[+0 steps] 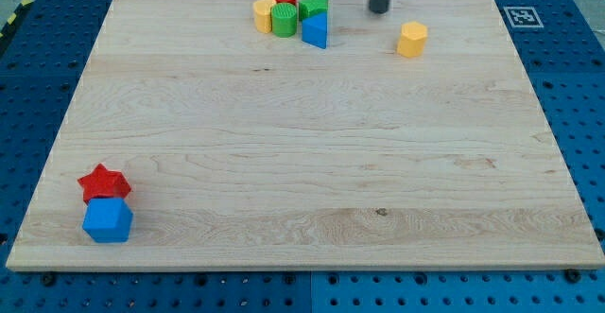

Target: Move the yellow hexagon towards the top center of the board

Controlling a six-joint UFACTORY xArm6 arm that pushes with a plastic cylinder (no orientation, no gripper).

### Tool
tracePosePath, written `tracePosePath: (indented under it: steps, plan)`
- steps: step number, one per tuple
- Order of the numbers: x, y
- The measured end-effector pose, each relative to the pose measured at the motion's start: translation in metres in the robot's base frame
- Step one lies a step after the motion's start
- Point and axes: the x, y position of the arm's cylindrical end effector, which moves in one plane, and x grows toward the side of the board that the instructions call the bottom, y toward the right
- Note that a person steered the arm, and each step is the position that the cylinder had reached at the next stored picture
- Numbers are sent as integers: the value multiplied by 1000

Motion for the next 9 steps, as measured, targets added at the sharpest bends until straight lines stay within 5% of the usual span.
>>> tracePosePath:
  steps: [2,3,9]
  plan:
    - [112,59]
    - [120,58]
    - [55,-32]
